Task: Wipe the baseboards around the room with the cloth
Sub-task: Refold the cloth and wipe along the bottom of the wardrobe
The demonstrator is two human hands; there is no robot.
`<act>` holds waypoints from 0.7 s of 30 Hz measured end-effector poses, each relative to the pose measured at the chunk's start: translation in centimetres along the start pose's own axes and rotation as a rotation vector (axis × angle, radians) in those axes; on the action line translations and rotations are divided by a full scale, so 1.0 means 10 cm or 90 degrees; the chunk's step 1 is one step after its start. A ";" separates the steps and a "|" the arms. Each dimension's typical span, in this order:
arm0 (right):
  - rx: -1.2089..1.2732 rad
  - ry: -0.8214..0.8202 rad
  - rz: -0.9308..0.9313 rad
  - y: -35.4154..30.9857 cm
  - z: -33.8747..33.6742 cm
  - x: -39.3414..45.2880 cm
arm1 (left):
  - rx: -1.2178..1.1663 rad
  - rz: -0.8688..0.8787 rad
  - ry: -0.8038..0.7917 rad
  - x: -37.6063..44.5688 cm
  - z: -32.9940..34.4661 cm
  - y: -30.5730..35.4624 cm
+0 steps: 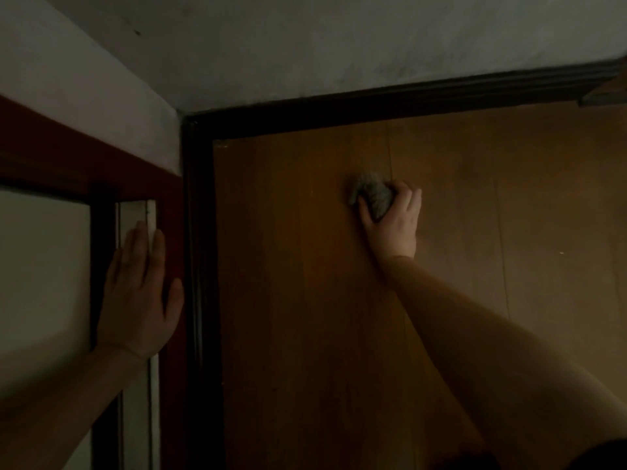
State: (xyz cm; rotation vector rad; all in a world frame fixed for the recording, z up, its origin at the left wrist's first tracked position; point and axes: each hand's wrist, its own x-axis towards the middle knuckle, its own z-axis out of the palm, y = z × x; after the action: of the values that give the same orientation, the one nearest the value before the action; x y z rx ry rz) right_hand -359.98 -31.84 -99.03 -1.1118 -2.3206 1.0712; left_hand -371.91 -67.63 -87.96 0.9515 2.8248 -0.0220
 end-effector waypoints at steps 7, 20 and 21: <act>-0.057 -0.052 0.030 -0.09 0.00 0.02 | 0.009 0.016 -0.012 0.03 -0.06 0.01; -0.068 -0.052 0.016 -0.11 -0.02 0.01 | -0.010 0.042 -0.005 0.01 0.00 -0.08; -0.071 -0.052 0.024 -0.12 -0.01 0.01 | -0.011 0.045 -0.005 0.00 0.00 -0.08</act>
State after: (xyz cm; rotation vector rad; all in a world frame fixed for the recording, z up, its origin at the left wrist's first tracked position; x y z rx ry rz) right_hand -360.56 -32.20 -98.09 -1.1769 -2.4595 1.0286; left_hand -372.44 -68.25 -87.97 1.0442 2.7777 0.0080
